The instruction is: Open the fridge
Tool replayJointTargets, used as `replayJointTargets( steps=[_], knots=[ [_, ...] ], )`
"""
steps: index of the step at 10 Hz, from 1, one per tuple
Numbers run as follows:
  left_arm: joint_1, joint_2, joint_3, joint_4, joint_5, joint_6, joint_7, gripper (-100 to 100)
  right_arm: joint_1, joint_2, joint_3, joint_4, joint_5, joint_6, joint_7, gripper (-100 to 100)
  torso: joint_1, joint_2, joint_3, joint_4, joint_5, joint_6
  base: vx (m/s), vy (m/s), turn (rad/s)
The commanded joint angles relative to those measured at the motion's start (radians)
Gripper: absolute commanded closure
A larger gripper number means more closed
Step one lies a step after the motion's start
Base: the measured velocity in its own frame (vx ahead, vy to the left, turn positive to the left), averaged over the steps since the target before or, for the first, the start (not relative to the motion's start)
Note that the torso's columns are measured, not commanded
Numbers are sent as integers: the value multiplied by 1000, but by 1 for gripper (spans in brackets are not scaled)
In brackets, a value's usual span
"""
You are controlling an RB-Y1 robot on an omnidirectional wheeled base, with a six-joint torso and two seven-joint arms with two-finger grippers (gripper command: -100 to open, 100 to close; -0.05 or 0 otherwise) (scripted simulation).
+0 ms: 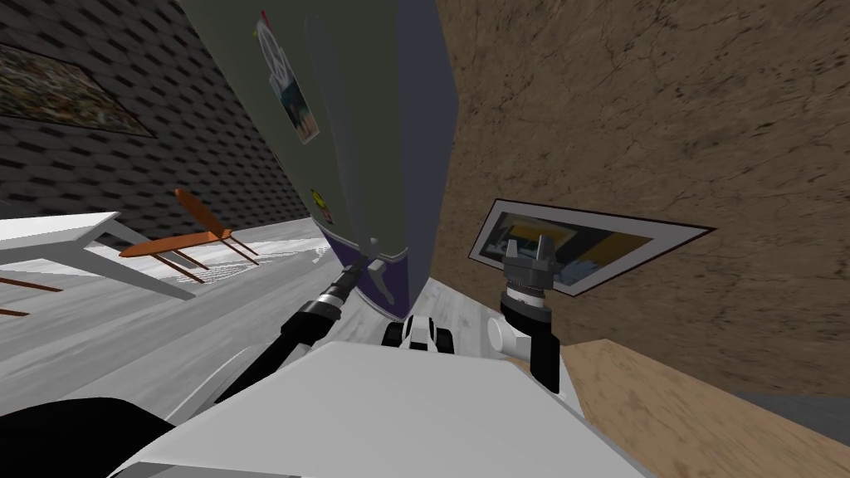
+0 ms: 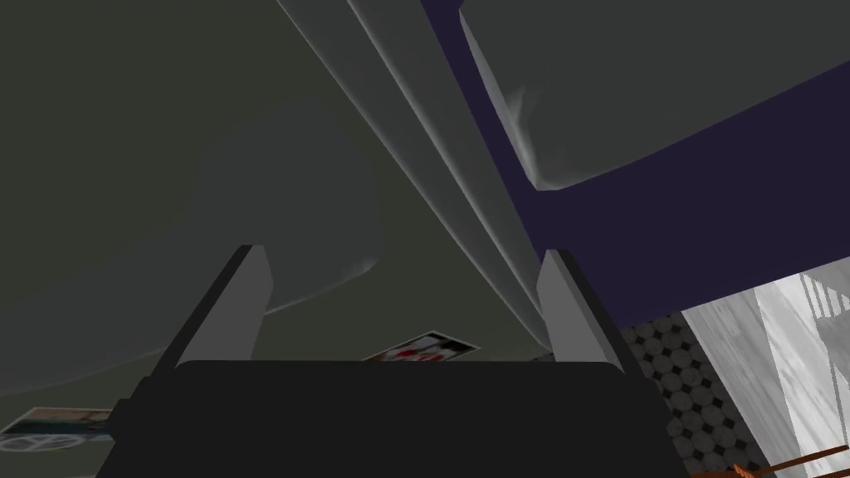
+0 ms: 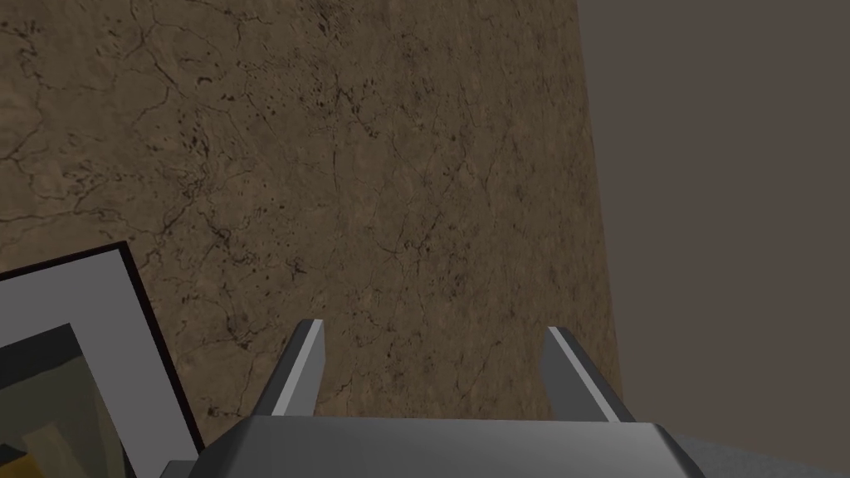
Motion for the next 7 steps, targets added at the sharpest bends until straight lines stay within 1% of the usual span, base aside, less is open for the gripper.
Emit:
replayJointTargets(
  steps=[1, 2, 3, 4, 5, 6, 7],
  knots=[
    [2, -1, 2, 1, 0, 1, 0, 100, 0, 0, 0, 0, 0, 0, 0, 0, 6, 1, 2, -1, 3, -3, -10, 7, 12],
    [4, 19, -7, -2, 5, -11, 2, 100, 0, 0, 0, 0, 0, 0, 0, 0, 12, 2, 3, -2, 6, -6, -97, 145, -71],
    [6, 40, -17, -4, 11, -22, 3, 100, 0, 0, 0, 0, 0, 0, 0, 0, 24, 9, 7, 0, 9, -8, -181, 342, -143],
    [6, 40, -17, -4, 11, -22, 3, 100, 0, -1, -1, 0, 0, 0, 0, 0, 34, 15, 11, 2, 12, -9, -169, 269, -82],
    [9, 60, -27, -6, 16, -32, 5, 100, 0, -1, -1, 0, 0, 0, 0, 0, 22, 13, 10, 2, 10, -10, -187, 208, -89],
    [11, 80, -36, -8, 22, -43, 6, 100, 0, 0, 0, 0, 0, 0, 0, 0, 13, 11, 9, 1, 6, -10, -229, 296, -110],
    [13, 100, -46, -10, 27, -54, 7, 100, 0, -1, 0, 0, 0, 0, 0, 0, 16, 10, 8, 1, 7, -10, -206, 342, -136]
  ],
)
